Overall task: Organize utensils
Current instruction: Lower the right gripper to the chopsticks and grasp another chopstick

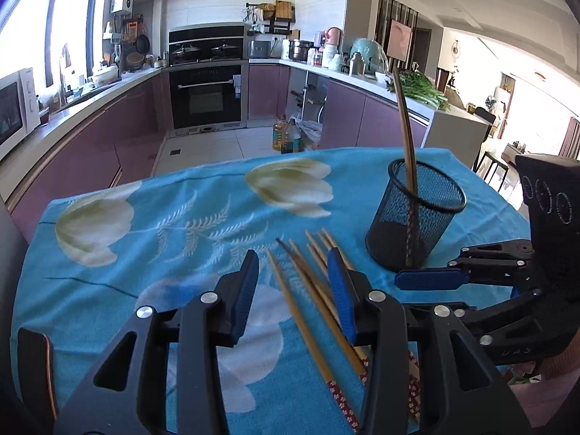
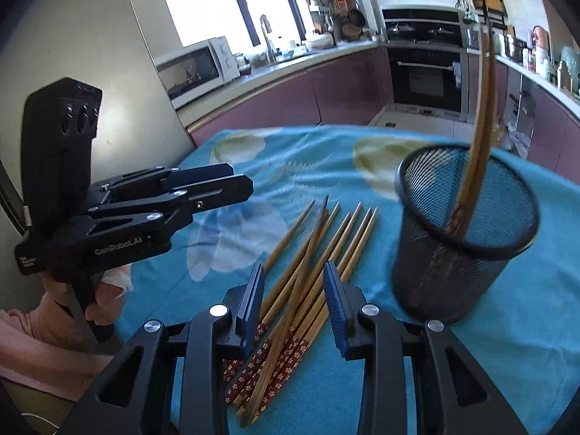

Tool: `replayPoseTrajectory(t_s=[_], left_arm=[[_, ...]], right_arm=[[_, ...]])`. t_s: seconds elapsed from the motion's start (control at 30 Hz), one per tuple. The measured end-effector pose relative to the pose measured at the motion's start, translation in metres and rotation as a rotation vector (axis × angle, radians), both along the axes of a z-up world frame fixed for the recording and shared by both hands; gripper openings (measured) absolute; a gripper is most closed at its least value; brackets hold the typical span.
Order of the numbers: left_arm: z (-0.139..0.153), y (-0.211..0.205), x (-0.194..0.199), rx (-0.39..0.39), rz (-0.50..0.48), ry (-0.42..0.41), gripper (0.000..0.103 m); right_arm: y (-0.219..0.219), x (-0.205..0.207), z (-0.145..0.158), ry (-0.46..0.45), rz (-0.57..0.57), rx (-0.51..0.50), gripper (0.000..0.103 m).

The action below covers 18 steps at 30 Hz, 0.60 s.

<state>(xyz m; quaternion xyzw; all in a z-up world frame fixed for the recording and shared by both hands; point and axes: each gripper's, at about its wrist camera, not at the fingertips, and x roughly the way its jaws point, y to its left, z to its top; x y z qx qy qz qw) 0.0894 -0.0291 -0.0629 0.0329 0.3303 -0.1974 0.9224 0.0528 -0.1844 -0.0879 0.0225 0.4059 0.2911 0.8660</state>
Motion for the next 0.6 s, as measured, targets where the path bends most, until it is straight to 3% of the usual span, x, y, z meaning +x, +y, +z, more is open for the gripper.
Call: replayPoseTrajectory(t_s=[0.37,0.6], left_arm=[[-0.035,-0.007,-0.003,0.020,-0.020,0.108,0.038],[-0.045,-0.010,-0.001,0.025,-0.038,0.149,0.037]], right_arm=[[0.022,0.003,-0.017,0.028,-0.051,-0.075,0.021],[0.010,0.009,-0.020,0.074,-0.107,-0.019,0.008]])
